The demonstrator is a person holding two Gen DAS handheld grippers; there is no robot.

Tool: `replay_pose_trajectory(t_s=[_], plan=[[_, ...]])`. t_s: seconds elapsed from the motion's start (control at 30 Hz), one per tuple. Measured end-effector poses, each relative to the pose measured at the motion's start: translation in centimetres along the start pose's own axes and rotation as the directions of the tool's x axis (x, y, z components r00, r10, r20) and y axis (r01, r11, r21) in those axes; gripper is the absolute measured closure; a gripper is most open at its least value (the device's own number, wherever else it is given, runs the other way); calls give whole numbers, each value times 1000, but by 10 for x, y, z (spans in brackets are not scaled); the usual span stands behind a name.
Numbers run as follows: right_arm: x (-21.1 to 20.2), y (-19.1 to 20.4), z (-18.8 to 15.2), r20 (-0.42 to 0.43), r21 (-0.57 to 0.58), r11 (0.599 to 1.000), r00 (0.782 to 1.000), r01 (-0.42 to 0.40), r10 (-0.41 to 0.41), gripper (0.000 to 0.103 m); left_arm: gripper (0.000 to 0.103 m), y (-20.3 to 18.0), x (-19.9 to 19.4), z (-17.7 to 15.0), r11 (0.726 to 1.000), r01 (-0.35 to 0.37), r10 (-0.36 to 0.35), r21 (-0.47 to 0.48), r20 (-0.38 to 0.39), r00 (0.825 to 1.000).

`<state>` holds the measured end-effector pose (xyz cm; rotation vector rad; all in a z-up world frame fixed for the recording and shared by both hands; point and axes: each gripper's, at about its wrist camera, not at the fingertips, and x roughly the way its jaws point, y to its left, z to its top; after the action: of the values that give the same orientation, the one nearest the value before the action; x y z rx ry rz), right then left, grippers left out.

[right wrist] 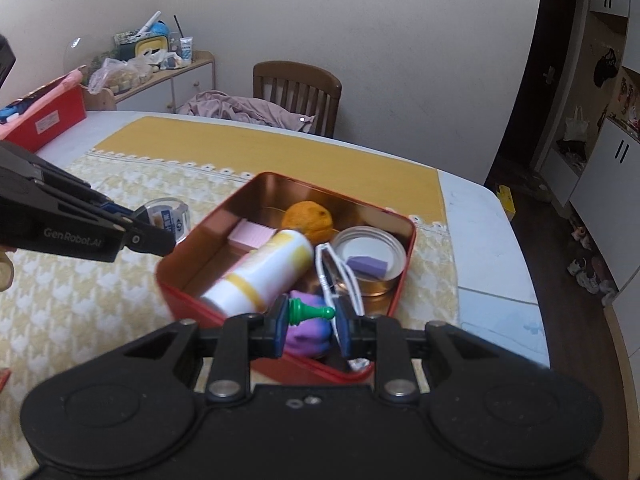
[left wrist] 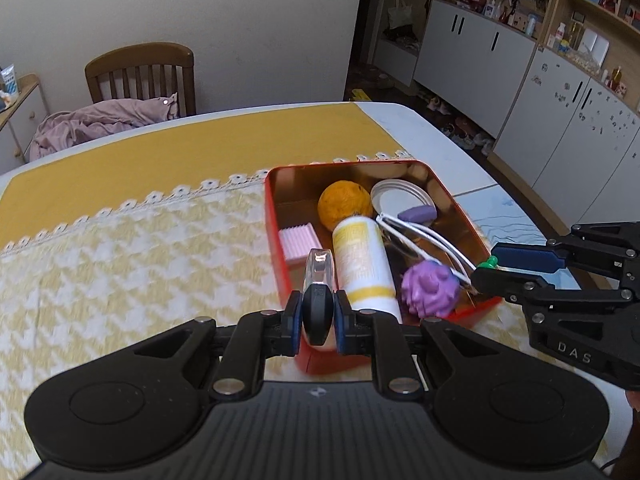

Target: Organize rigid objects

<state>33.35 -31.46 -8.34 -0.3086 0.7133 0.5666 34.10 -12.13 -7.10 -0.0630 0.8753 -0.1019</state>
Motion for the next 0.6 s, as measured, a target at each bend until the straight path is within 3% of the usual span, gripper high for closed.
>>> replay_pose_trajectory(t_s=[0.3,0.6], plan=[[35,-24,11,-40,27,1000,999,-12,13,79,88,-10,46,27,999,-40,40,10,-53,998],[55,-24,14,-64,2,999,997,-35,35,79,88,-12,82,43,997,-70,73,26,-94,993]])
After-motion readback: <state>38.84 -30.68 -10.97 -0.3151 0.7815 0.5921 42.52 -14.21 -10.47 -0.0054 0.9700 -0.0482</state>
